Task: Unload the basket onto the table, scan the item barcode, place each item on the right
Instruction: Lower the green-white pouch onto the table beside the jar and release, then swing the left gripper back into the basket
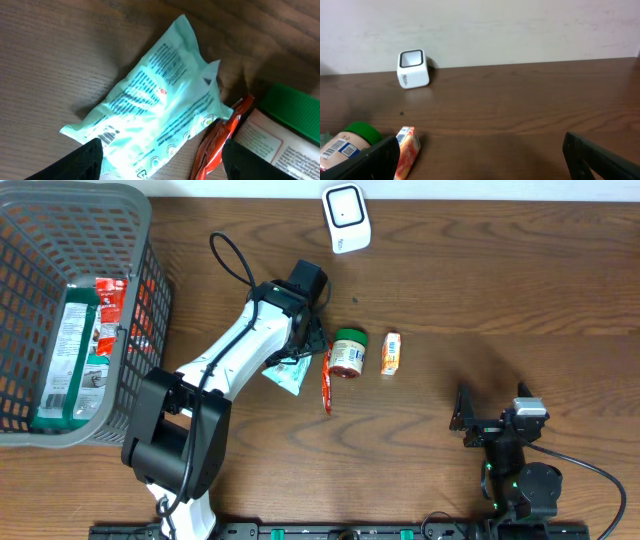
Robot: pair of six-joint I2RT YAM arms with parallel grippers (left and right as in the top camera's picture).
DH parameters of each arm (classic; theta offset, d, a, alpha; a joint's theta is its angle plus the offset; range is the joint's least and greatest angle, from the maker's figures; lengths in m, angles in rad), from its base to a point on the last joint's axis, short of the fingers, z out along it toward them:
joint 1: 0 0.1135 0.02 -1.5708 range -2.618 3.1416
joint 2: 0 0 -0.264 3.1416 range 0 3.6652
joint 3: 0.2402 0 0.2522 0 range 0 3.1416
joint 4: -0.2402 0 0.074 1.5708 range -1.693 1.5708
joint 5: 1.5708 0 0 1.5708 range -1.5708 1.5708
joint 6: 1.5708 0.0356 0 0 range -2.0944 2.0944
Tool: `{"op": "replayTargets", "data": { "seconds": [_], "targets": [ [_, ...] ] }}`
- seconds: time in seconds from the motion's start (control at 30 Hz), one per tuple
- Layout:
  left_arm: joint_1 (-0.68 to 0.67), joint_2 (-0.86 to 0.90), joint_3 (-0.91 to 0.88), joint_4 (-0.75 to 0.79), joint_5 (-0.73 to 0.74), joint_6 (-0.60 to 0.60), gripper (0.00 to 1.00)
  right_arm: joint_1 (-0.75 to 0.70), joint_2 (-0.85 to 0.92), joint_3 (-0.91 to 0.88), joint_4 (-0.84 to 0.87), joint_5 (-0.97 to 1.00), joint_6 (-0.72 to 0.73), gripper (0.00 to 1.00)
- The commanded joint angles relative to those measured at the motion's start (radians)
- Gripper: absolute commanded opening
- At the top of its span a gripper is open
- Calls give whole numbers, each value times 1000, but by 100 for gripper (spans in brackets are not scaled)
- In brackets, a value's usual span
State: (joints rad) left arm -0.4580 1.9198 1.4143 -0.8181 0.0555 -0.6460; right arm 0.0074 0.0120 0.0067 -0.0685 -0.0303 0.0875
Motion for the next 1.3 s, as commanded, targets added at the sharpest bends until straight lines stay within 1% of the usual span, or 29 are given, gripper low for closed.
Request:
{"op": "replayTargets", "data": {
  "seconds": [0.0, 0.3, 0.5, 0.57, 0.87, 1.0, 1.13, 1.2, 1.27],
  "targets": [
    [14, -61, 33, -10, 9, 43, 77, -13, -3, -2, -3, -1, 9, 99],
    [17, -200, 34, -15, 7, 163, 78, -12, -3, -2, -4, -2, 9, 99],
    [60, -283, 43, -79, -43, 183, 78, -12, -3, -2, -3, -1, 9, 99],
    [110, -324, 43, -121, -72, 208, 78, -13, -3, -2, -3, -2, 9, 99],
    [288, -415, 43, -225, -68, 325, 78, -13, -3, -2, -3, -2, 9, 99],
    [351, -481, 58, -225, -64, 410, 78, -13, -3, -2, -3, -2, 9, 99],
    [418, -560, 114, -222, -78, 436, 78, -13, -3, -2, -3, -1, 9, 99],
    [453, -594, 142, -201, -132, 440, 78, -12, -3, -2, -4, -1, 9, 99],
    [501, -632, 151, -147, -200, 439, 78, -13, -3, -2, -3, -1, 9, 99]
  ]
}}
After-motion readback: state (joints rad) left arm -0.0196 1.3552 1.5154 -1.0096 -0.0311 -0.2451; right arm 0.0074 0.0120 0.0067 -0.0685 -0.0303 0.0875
